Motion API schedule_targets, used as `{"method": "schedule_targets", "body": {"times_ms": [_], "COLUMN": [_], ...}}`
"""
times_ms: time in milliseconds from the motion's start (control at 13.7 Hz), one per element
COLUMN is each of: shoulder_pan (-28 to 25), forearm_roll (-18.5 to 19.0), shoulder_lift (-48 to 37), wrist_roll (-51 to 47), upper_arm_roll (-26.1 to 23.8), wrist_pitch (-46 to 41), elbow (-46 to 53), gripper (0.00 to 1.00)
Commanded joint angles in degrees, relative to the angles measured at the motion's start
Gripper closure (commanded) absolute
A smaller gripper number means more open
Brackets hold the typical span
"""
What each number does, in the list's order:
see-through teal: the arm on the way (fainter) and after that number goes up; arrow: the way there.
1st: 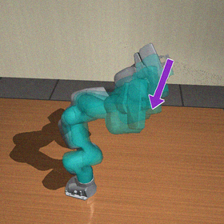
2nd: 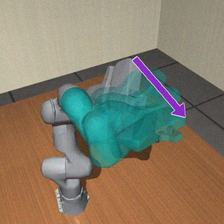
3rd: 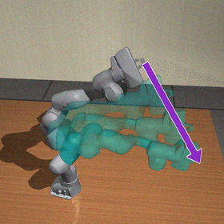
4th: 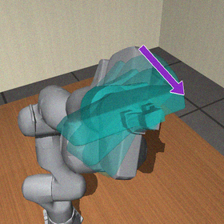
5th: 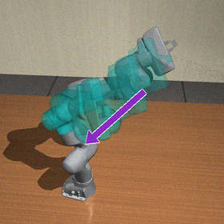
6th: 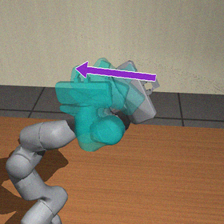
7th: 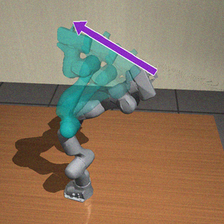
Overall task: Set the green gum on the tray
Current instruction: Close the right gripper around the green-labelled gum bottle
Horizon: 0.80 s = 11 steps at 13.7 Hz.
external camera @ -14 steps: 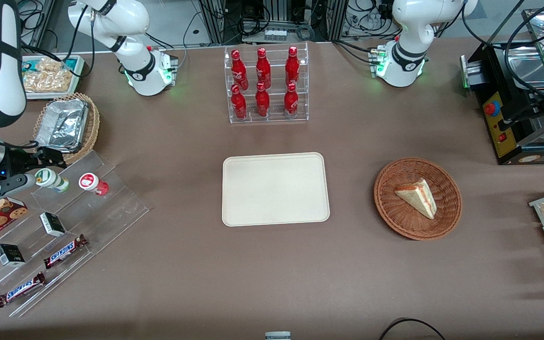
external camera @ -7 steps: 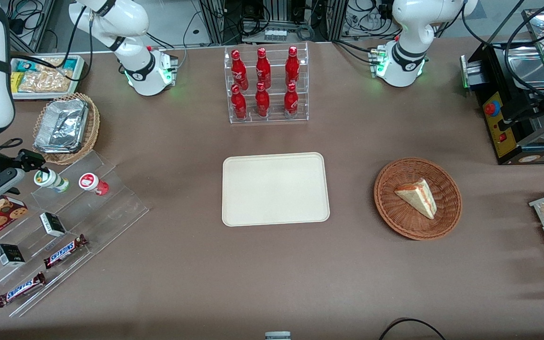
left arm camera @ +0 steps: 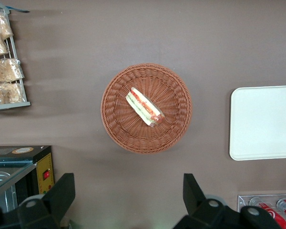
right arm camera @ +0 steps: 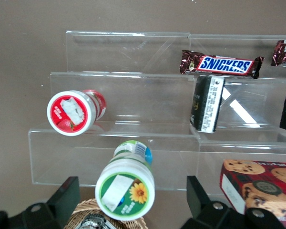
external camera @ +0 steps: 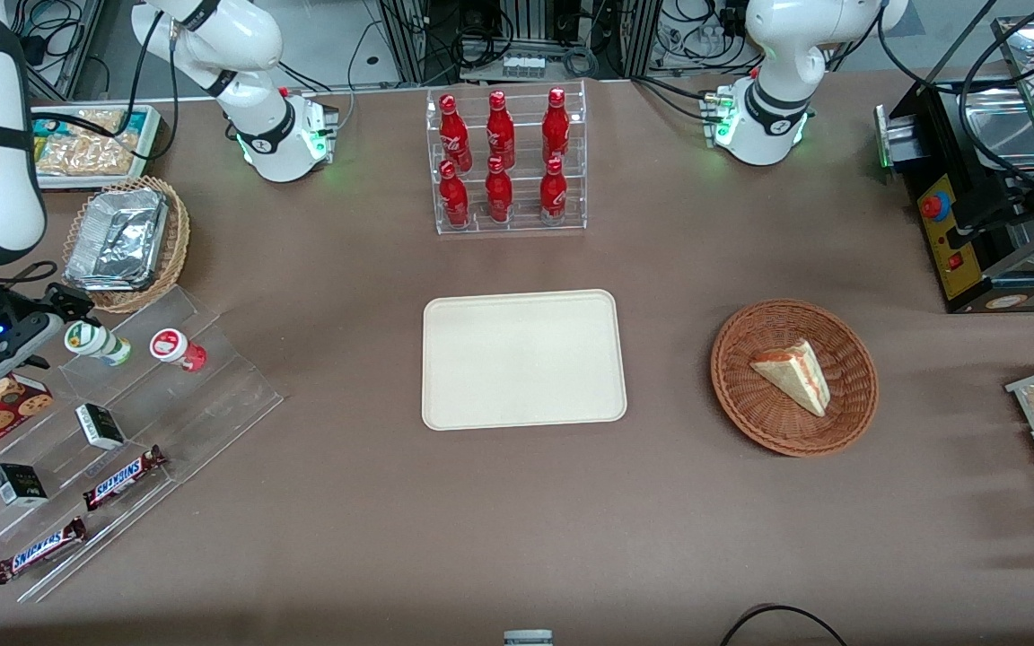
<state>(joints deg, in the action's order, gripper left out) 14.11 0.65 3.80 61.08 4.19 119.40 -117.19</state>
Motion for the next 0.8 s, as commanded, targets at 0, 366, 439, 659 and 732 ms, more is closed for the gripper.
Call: {"method": "schedule_targets", "body": {"times_ms": [0,366,439,659,732], "shoulder_pan": [0.57,0.57,0.65,1.44,1.44], "forearm_roll": [0.40,0.40,0.40,0.49,0.49], "shoulder_lift": [-3.36,-4.24,-4.50,-4.50,-4.50], "wrist_roll": [0.70,1.58,2.19,3.69,4.39], "upper_arm_roll": [-0.41,-0.32,-0.32,-0.23,-0.23], "wrist_pitch": [3.11,6.18,7.32,10.58,11.20], "elbow": [-4.80,-7.34,-8.14,-10.16,-10.51], "gripper": [0.00,0.00,0.00,0.00,0.00]}}
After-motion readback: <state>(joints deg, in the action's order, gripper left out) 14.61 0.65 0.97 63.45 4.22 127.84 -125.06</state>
